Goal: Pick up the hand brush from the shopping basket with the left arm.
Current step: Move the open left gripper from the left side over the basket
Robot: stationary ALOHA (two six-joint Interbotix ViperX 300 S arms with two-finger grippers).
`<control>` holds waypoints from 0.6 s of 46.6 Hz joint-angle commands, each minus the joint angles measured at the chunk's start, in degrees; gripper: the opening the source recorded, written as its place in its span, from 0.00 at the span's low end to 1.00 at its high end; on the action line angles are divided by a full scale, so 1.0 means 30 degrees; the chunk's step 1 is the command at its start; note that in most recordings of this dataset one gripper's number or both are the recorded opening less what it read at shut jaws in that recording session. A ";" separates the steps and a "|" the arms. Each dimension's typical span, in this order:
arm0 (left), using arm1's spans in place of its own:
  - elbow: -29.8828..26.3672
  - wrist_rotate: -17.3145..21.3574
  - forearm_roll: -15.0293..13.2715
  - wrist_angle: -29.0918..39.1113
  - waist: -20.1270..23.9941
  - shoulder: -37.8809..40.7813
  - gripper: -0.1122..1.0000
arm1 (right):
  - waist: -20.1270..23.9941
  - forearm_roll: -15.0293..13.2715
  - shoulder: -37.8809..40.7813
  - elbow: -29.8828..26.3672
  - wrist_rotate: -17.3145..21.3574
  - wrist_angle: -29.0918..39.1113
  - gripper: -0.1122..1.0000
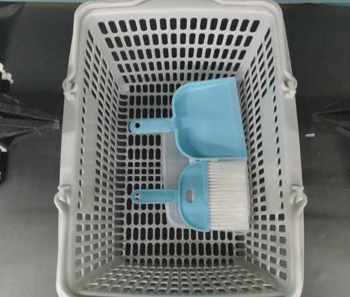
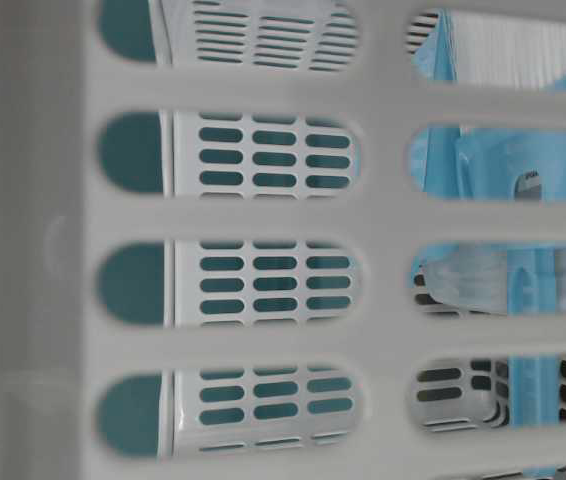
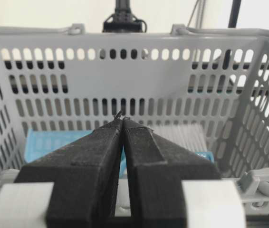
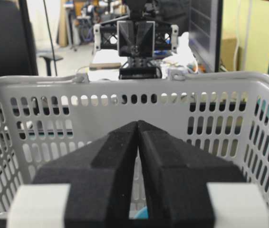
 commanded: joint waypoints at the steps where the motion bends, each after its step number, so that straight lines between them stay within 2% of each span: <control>1: -0.1846 -0.0645 0.0762 0.1465 -0.0645 0.0527 0.23 | 0.0059 0.0029 0.0176 -0.0410 0.0205 -0.0117 0.10; 8: -0.4775 -0.1787 0.0762 0.6621 -0.1260 0.2021 0.22 | 0.0088 0.0410 0.0146 -0.1172 0.0352 0.1553 0.10; 14: -0.7822 -0.2490 0.0762 1.1074 -0.1787 0.4248 0.22 | 0.0264 0.0381 0.0117 -0.2402 0.0469 0.5625 0.10; 20: -1.0781 -0.2520 0.0762 1.4971 -0.1992 0.6738 0.22 | 0.0674 0.0410 0.0117 -0.3398 0.0469 0.9199 0.10; 28: -1.4619 -0.2461 0.0791 1.9570 -0.1992 1.0078 0.22 | 0.1055 0.0381 -0.0264 -0.3750 0.0469 1.0957 0.10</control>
